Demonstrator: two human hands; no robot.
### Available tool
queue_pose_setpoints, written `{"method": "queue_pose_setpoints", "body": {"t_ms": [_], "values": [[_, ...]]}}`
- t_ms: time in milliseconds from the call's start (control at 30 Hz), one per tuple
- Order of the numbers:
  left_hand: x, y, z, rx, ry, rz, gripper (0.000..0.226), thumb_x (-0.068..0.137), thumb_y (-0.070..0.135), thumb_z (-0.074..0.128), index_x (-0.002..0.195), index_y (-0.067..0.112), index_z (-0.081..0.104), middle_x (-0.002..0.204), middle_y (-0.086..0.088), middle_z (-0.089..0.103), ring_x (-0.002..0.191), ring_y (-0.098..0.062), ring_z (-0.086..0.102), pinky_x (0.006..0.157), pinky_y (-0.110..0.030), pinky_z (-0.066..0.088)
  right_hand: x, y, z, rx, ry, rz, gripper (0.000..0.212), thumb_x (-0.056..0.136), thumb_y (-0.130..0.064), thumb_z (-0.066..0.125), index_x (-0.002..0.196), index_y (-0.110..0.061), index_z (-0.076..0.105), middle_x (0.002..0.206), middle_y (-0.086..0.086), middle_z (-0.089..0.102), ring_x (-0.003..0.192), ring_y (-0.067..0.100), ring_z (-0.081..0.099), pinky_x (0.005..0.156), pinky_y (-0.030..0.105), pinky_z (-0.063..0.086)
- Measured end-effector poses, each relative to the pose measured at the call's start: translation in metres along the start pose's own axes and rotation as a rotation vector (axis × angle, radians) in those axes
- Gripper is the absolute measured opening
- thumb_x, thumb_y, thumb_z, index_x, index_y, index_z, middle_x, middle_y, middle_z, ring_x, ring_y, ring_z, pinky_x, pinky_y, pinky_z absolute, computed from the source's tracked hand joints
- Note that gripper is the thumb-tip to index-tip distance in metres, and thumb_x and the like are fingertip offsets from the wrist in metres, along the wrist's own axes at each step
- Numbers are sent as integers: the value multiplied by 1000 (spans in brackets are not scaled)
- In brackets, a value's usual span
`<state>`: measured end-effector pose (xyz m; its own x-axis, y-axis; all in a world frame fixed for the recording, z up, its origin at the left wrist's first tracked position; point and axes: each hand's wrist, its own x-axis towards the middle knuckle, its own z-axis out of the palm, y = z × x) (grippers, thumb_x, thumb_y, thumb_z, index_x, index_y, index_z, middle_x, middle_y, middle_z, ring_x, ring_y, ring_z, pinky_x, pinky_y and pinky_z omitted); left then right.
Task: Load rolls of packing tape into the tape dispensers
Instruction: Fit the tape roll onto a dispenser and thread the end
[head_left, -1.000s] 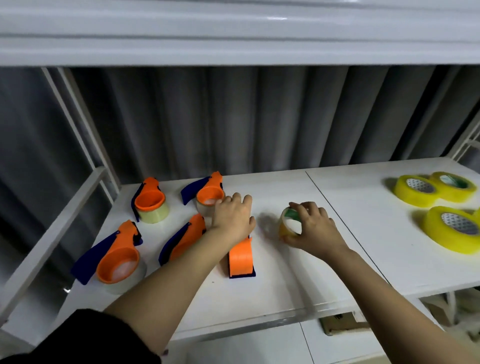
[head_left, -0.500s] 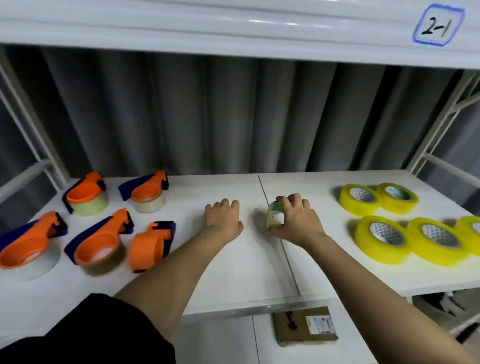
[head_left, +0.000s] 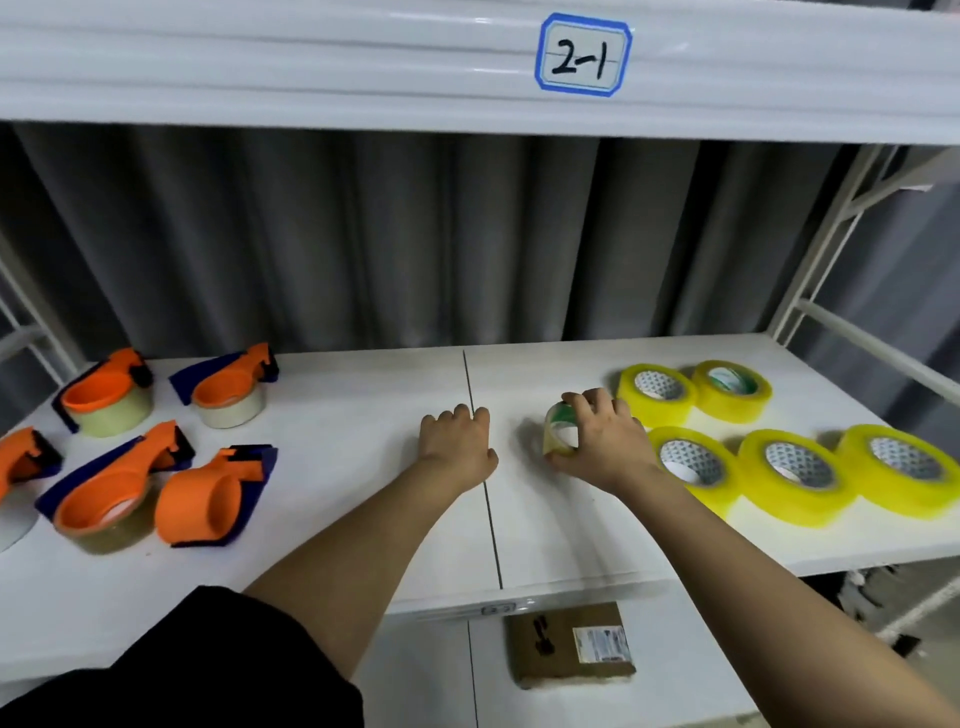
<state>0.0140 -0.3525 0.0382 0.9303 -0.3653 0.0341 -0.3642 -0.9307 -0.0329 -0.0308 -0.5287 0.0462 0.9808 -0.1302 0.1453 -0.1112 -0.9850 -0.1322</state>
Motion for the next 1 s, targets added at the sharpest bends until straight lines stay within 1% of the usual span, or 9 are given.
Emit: {"method": "queue_pose_setpoints", "body": {"t_ms": [233, 433, 567, 833, 933, 1000], "values": [[9, 40, 0, -60, 27, 112, 39, 93, 35, 45, 125, 13, 45, 125, -10, 51, 113, -30, 51, 91, -36, 36, -8, 29, -7, -1, 58, 57, 80, 75, -55, 64, 143, -25, 33, 138, 3, 38, 123, 29, 37, 96, 38, 41], [23, 87, -10, -52, 56, 181, 40, 93, 36, 45, 126, 13, 45, 125, -10, 51, 113, -30, 52, 90, -37, 36, -7, 75, -17, 6, 83, 97, 82, 76, -58, 62, 144, -23, 33, 137, 7, 38, 126, 31, 37, 96, 39, 40], [39, 127, -12, -39, 62, 176, 41, 93, 37, 45, 127, 14, 44, 127, -10, 50, 116, -29, 51, 92, -37, 36, 2, 118, -22, 9, 78, 81, 82, 76, -59, 63, 144, -24, 32, 138, 5, 37, 127, 30, 36, 98, 39, 39], [70, 222, -9, -68, 81, 85, 44, 92, 40, 47, 128, 15, 45, 127, -10, 52, 115, -29, 53, 92, -38, 39, 24, 214, -29, -9, 18, -18, 86, 74, -60, 64, 144, -22, 33, 136, 7, 38, 125, 32, 39, 99, 41, 39], [74, 246, -6, -71, 67, 59, 43, 92, 40, 47, 127, 15, 46, 125, -9, 52, 114, -29, 53, 92, -38, 39, 31, 240, -30, -3, 7, -67, 83, 75, -57, 64, 144, -23, 33, 136, 7, 39, 125, 31, 39, 99, 40, 39], [74, 254, -6, -89, 36, 75, 41, 92, 39, 47, 125, 14, 49, 124, -9, 53, 114, -29, 53, 91, -36, 39, 35, 251, -29, -1, -11, -85, 83, 76, -57, 64, 144, -23, 32, 137, 8, 38, 124, 31, 39, 99, 40, 40]]}}
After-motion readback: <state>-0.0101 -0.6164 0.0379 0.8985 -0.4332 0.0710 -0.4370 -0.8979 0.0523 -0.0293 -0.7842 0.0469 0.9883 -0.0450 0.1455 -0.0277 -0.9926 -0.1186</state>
